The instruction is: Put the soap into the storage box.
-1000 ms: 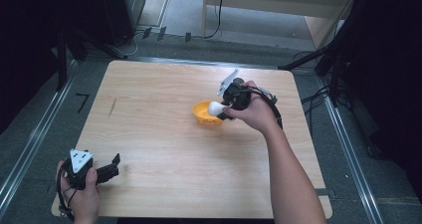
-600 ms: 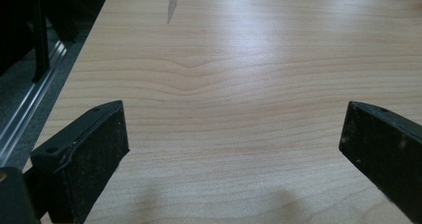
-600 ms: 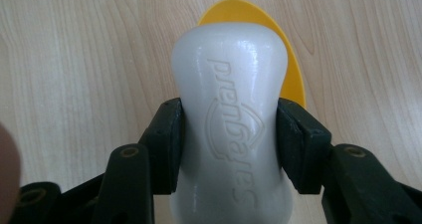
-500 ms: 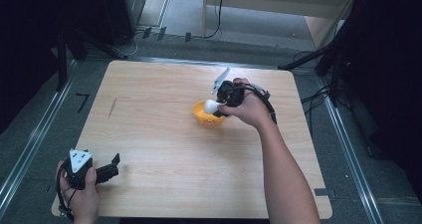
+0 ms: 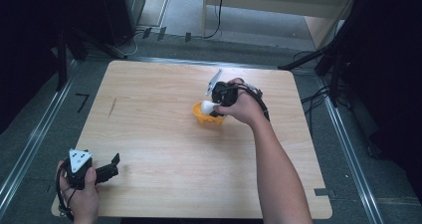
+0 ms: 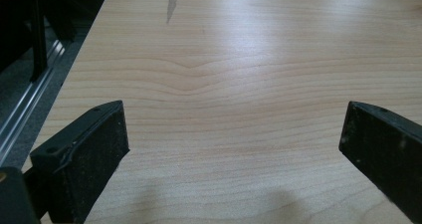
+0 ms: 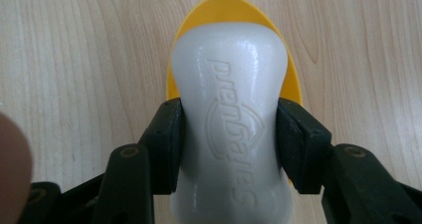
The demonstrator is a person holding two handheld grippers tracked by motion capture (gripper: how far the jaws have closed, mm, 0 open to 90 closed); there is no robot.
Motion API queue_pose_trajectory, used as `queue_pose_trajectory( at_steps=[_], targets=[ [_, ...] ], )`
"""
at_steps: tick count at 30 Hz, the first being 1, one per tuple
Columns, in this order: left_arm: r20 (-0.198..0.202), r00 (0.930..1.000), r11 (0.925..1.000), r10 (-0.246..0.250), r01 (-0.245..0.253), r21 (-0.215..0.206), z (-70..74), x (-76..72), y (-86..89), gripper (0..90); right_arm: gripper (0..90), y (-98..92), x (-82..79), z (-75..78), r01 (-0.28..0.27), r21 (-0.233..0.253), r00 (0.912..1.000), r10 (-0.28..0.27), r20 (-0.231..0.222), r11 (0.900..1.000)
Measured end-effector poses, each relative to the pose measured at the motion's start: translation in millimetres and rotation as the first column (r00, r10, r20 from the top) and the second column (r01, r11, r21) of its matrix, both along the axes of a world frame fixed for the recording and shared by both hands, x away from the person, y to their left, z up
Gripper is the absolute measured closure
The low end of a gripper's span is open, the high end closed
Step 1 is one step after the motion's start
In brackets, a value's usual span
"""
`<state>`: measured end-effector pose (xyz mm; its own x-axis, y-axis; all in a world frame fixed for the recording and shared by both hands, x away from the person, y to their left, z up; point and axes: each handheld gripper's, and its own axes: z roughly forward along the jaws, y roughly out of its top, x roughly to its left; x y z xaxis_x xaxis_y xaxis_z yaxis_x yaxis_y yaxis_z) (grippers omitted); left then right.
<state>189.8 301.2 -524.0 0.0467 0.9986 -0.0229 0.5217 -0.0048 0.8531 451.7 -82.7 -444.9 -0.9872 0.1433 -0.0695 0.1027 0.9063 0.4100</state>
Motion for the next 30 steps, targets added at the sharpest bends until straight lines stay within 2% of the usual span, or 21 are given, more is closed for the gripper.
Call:
queue_pose_trajectory(
  at_steps=[10, 15, 21, 23, 26, 30],
  targets=[
    [0.001, 1.0, 0.9999, -0.002, 0.002, -0.01, 0.1, 0.0, 0.9, 0.0, 50.1, 13.5, 7.4, -2.9, -0.035, -0.029, 0.9993, 0.035, 0.013, 0.999],
    [0.001, 1.0, 0.9999, -0.005, 0.005, -0.012, 0.0, 0.0, 1.1, 0.0, 50.1, 13.6, 10.3, -9.0, -0.031, -0.047, 0.9995, 0.031, -0.007, 0.998],
    [0.001, 1.0, 0.9999, -0.006, 0.006, -0.012, 0.0, 0.2, 1.3, 0.0, 49.5, 12.9, 11.4, -8.8, -0.015, -0.05, 0.9998, 0.015, 0.01, 0.999],
    [0.002, 1.0, 0.9999, -0.005, 0.005, -0.012, -0.1, 0.2, 1.4, 0.0, 48.2, 11.7, 11.2, -7.2, -0.009, -0.035, 0.9999, 0.01, 0.004, 0.999],
    [0.003, 1.0, 0.9999, -0.006, 0.006, -0.013, 0.0, 0.2, 1.5, 0.0, 46.1, 8.3, 11.5, 0.1, 0.006, 0.027, 1.0, -0.006, 0.005, 1.0],
    [0.003, 1.0, 0.9999, -0.005, 0.005, -0.012, 0.0, 0.1, 1.4, 0.0, 45.1, 5.9, 9.3, 3.4, 0.006, 0.02, 1.0, -0.006, 0.001, 1.0]
  ],
)
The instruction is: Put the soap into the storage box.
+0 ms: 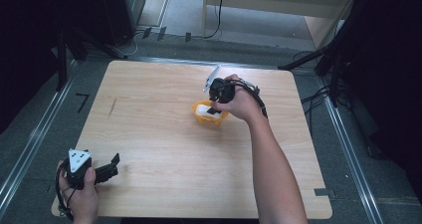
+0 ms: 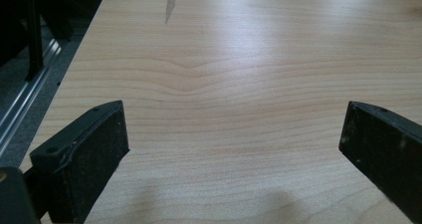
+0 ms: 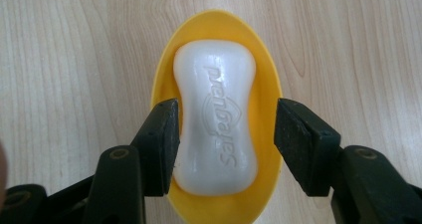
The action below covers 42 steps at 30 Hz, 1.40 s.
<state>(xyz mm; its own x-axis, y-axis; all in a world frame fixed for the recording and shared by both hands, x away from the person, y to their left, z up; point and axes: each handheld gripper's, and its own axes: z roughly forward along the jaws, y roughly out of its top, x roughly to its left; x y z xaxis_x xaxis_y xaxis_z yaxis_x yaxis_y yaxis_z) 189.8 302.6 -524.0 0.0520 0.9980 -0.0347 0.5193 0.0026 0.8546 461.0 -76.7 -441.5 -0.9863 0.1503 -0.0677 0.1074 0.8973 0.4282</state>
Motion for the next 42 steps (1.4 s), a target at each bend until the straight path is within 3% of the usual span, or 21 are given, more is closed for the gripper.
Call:
queue_pose_trajectory(
  at_steps=[8, 15, 19, 31, 33, 35, 42],
  targets=[
    [0.0, 1.0, 1.0, -0.001, 0.001, -0.001, -0.1, 0.2, -0.2, 0.0, 42.3, -7.3, -5.9, 2.5, 0.026, 0.02, 0.9992, -0.025, -0.03, 0.999],
    [-0.005, 1.0, 1.0, 0.0, 0.0, 0.003, 0.1, 0.6, -0.8, 0.0, 29.9, -23.1, -17.4, 0.1, 0.125, 0.058, 0.9914, -0.122, -0.049, 0.991],
    [-0.007, 1.0, 1.0, -0.002, 0.002, 0.002, 0.1, 0.8, -0.7, 0.0, 30.1, -32.7, -22.2, -1.9, 0.145, 0.052, 0.9879, -0.141, -0.065, 0.988],
    [-0.008, 1.0, 1.0, -0.004, 0.004, 0.008, 0.0, 0.9, -1.2, 0.0, 15.9, -66.4, -39.5, -3.0, 0.255, 0.091, 0.9663, -0.251, -0.06, 0.963],
    [-0.011, 0.9999, 0.9999, -0.006, 0.006, 0.011, 0.2, 0.8, -1.0, 0.0, 7.6, -72.0, -43.7, -5.4, 0.284, 0.083, 0.9578, -0.279, -0.069, 0.955],
    [-0.009, 1.0, 0.9999, -0.005, 0.005, 0.01, 0.1, 0.9, -1.2, 0.0, 0.0, -74.7, -46.9, -7.6, 0.286, 0.075, 0.958, -0.283, -0.046, 0.955],
    [-0.01, 0.9999, 0.9999, -0.005, 0.005, 0.01, 0.1, 0.9, -1.2, 0.0, 0.0, -83.5, -57.7, -12.2, 0.31, 0.085, 0.9506, -0.307, -0.049, 0.947]
  ],
)
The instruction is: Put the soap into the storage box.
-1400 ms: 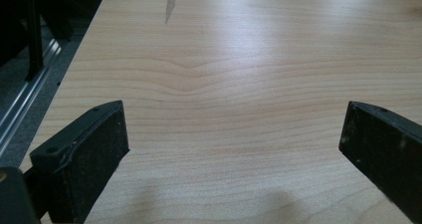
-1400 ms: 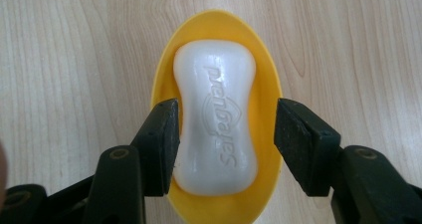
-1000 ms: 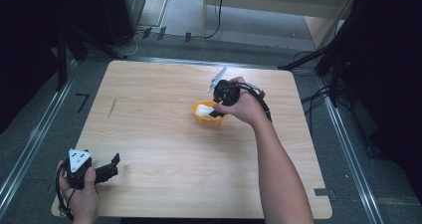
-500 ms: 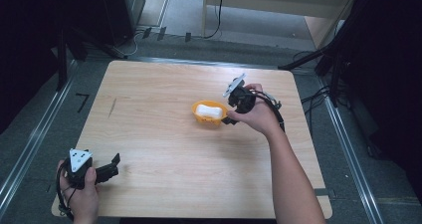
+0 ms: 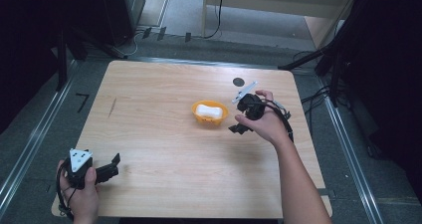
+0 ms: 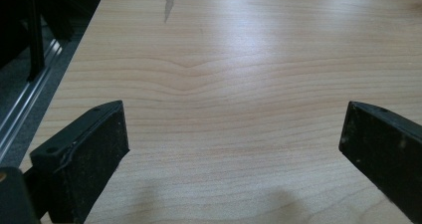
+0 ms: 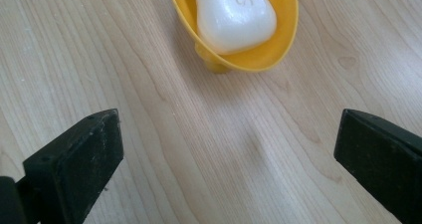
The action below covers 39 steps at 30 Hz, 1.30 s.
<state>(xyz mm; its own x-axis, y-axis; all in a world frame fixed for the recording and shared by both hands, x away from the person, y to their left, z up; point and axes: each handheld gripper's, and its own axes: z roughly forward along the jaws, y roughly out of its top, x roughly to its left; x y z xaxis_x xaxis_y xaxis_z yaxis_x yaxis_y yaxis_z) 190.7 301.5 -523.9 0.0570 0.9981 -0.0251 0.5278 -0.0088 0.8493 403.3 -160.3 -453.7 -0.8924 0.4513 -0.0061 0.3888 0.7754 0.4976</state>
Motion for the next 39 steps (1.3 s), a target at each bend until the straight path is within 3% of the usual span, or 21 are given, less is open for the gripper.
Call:
queue_pose_trajectory(
  at_steps=[23, 39],
  targets=[
    [0.0, 1.0, 1.0, 0.001, -0.001, 0.01, 0.1, -0.3, -0.5, 0.0, 0.0, -35.8, -35.5, -17.5, 0.072, 0.033, 0.9974, -0.071, -0.005, 0.997],
    [0.002, 1.0, 0.9999, 0.001, -0.001, 0.012, -0.1, -0.3, -1.2, 0.0, 0.0, -67.1, -62.1, -31.1, 0.144, 0.067, 0.9896, -0.143, -0.014, 0.987]
  ],
)
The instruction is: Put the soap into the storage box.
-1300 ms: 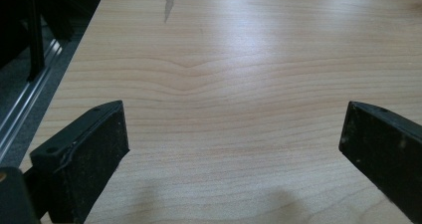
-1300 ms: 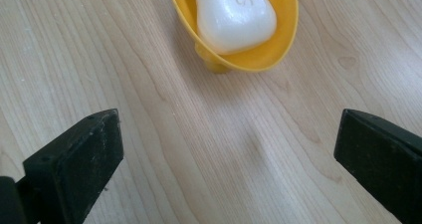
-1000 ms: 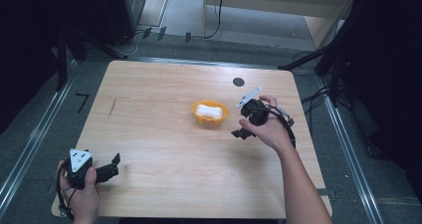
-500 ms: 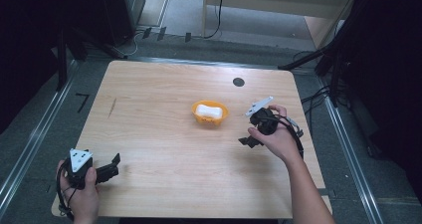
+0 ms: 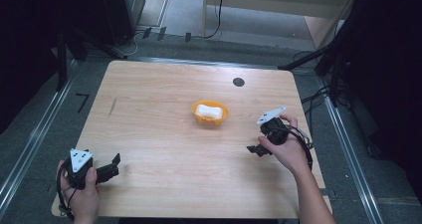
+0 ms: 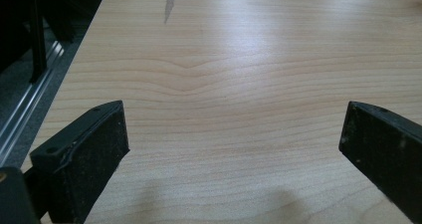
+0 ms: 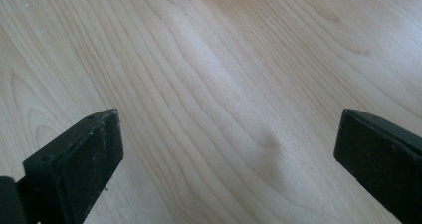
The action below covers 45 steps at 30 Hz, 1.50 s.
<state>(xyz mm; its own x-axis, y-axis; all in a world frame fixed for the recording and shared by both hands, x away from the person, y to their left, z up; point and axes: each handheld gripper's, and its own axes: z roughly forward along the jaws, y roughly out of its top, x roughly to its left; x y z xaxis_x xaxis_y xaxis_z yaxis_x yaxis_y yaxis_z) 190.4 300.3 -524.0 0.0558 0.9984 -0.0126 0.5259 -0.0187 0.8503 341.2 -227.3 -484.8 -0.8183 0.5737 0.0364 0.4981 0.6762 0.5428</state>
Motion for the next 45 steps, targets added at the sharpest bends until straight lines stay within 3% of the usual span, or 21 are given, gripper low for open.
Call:
queue_pose_trajectory(
  at_steps=[27, 45],
  targets=[
    [0.002, 1.0, 1.0, -0.002, 0.002, 0.01, -0.1, -0.1, -1.1, 0.0, 0.0, -50.3, -47.5, -22.6, 0.092, 0.05, 0.995, -0.094, 0.032, 0.994],
    [0.0, 1.0, 0.9998, -0.001, 0.001, 0.02, 0.0, -0.4, -2.1, 0.0, 0.0, -92.7, -82.0, -35.4, 0.169, 0.119, 0.9823, -0.177, 0.06, 0.978]
  ],
)
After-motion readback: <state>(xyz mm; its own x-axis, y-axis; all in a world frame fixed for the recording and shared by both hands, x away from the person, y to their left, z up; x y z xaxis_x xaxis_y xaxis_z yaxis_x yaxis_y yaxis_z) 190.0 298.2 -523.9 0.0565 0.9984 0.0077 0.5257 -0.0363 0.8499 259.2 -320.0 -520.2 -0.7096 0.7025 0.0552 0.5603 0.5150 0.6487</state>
